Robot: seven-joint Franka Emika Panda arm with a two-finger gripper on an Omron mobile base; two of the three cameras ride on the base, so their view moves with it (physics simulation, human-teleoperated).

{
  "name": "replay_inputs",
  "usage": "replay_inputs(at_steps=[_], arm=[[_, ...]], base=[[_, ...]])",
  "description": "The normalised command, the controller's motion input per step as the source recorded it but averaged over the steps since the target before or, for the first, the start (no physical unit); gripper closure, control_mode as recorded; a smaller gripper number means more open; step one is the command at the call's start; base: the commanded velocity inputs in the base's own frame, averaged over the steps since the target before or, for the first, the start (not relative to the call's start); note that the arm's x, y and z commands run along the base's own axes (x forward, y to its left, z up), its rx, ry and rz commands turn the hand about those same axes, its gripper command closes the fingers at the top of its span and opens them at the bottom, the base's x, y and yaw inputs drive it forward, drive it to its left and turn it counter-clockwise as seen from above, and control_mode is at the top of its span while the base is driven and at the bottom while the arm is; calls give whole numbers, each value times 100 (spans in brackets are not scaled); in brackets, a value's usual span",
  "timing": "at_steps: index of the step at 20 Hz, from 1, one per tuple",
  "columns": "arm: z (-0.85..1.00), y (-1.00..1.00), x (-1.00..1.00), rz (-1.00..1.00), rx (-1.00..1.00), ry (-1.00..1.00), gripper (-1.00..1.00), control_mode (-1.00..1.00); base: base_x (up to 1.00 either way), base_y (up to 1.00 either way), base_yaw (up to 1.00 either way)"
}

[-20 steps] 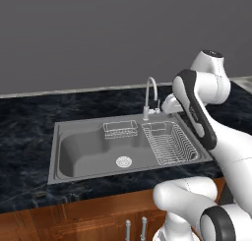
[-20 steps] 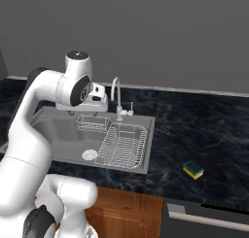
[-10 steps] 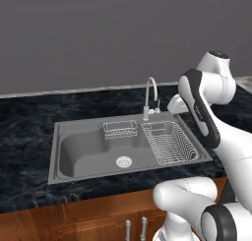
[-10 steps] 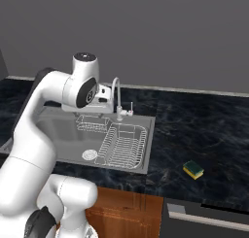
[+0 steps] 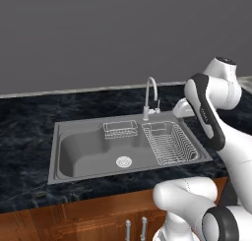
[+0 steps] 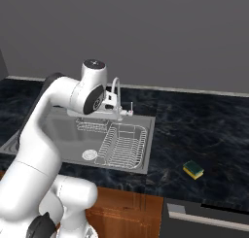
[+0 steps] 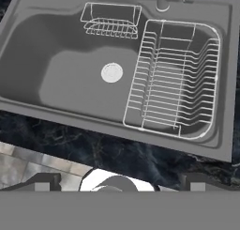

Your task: Soak the sponge with water for a few seconds and then drop it inside the sink.

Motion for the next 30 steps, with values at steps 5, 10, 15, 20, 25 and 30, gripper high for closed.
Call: replay_inputs(at_steps=[5,10,15,20,25,30], arm=[[-14,-17,-1,0,2,0,-100,-100],[-15,-18,0,0,2,-1,-100,-100],[-15,-12,0,0,4,-8,-100,-100],[-9,0,0,0,5,-16,-100,-100],[-2,0,0,1,5,-19,-100,-100],[-1,0,0,0,5,-22,-100,-100]], base=[[0,0,0],[0,0,0],[0,0,0],[0,0,0],[0,0,0],[0,0,0]])
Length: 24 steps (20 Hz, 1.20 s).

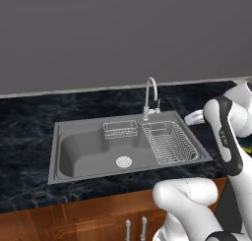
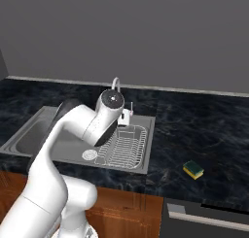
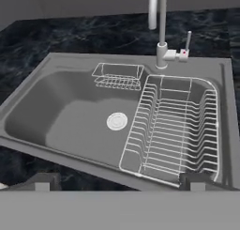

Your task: Soak the sponge with water for a few seconds and then drop it inside the sink.

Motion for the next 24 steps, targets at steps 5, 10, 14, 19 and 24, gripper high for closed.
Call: replay_inputs(at_steps=[5,10,14,19,24], arm=[[0,0,0,0,3,-25,-100,-100],[0,0,0,0,0,-27,-100,-100],[0,0,0,3,0,-24,-100,-100],[2,0,1,7,0,-21,-100,-100],[11,-7,0,9,0,-21,-100,-100]], base=[[0,0,0],[0,0,0],[0,0,0],[0,0,0],[0,0,0]])
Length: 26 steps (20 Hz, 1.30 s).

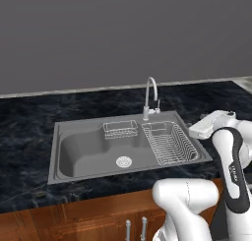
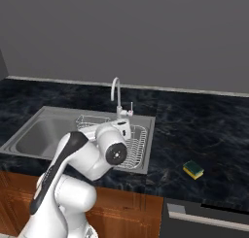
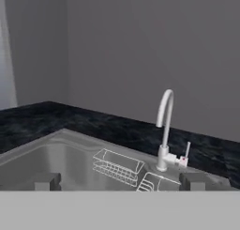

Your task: Soak the sponge with water for a few seconds and then drop it inside the sink.

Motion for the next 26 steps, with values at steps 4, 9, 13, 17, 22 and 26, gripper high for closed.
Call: replay_inputs(at_steps=[4,9,13,17,22,26], arm=[[24,-8,0,10,0,-13,-100,-100],[9,-3,8,5,0,-1,-100,-100],[1,0,22,0,0,1,-100,-100],[0,0,24,-5,0,2,-100,-100],[0,0,23,-10,0,0,-100,-100],[-5,0,41,-15,0,0,-100,-100]], base=[[0,0,0],[0,0,0],[0,0,0],[0,0,0],[0,0,0],[0,0,0]])
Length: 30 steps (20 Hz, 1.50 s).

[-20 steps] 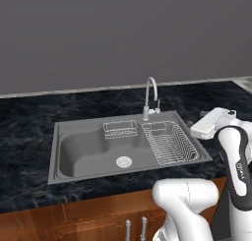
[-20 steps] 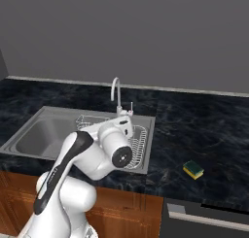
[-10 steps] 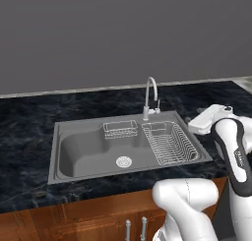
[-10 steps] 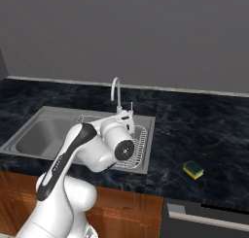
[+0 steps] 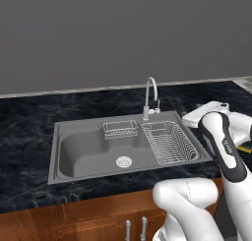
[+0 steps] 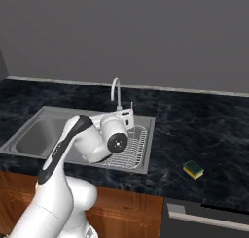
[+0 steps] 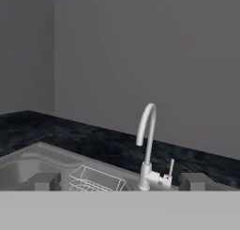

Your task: Soak the sponge with water for a few seconds and then drop it inside the sink.

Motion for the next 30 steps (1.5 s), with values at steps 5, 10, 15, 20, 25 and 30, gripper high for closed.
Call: replay_inputs(at_steps=[5,10,15,20,25,30], arm=[[-8,0,35,-17,0,0,-100,-100],[-7,-6,19,-1,1,0,-100,-100],[-8,-11,1,12,3,0,-100,-100],[-4,-16,0,16,2,0,-100,-100],[0,-11,0,15,0,0,-100,-100],[0,-1,6,10,1,0,-100,-100]], base=[[0,0,0],[0,0,0],[0,0,0],[0,0,0],[0,0,0],[0,0,0]])
